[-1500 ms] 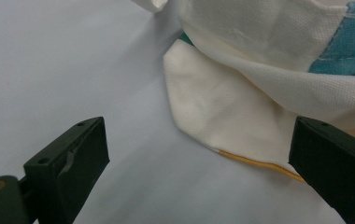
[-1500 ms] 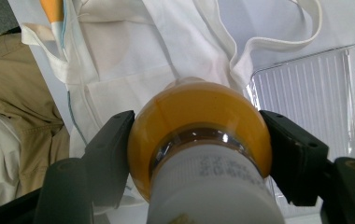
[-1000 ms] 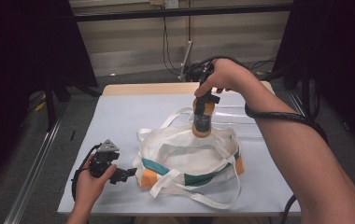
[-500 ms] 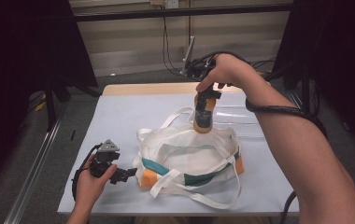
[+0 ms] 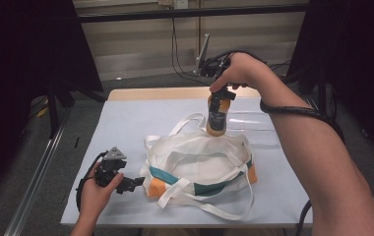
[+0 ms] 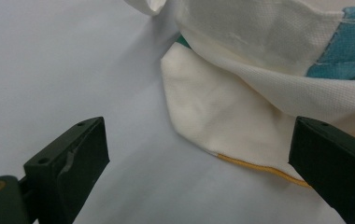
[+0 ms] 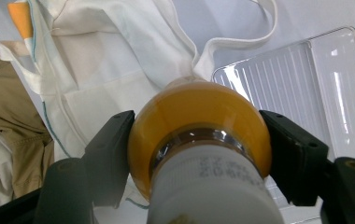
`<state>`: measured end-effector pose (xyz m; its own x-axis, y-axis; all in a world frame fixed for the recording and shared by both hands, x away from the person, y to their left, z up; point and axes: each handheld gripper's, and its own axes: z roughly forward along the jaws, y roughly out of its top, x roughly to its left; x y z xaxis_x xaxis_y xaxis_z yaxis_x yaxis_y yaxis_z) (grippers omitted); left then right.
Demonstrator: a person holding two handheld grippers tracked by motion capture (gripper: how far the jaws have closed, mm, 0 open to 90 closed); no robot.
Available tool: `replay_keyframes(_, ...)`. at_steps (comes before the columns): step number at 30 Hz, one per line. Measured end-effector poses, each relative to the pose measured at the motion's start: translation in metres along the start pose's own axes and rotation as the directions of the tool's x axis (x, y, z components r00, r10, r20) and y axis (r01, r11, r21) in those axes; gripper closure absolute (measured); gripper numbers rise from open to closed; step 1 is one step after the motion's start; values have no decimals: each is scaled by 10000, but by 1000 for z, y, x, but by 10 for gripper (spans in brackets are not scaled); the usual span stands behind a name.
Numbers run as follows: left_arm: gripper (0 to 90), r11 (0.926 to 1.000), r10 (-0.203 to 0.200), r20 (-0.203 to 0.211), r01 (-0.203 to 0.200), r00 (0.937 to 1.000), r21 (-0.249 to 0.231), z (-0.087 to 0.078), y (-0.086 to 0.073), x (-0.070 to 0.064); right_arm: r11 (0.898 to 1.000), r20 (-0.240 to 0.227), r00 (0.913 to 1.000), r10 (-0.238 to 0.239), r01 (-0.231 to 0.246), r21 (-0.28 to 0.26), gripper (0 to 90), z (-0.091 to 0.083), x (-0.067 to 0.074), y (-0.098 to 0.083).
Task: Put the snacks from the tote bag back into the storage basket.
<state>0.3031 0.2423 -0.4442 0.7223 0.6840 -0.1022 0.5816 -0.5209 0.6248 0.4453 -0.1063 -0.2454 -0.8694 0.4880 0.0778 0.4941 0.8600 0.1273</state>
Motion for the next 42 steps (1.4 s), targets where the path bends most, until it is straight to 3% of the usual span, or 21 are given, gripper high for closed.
replay_keyframes(42, 46, 10000, -61, -41, 61, 10000, 13, 0, 0, 1, 9992, 243, 9990, 382, -385, 106, 306, 13, -32, 6)
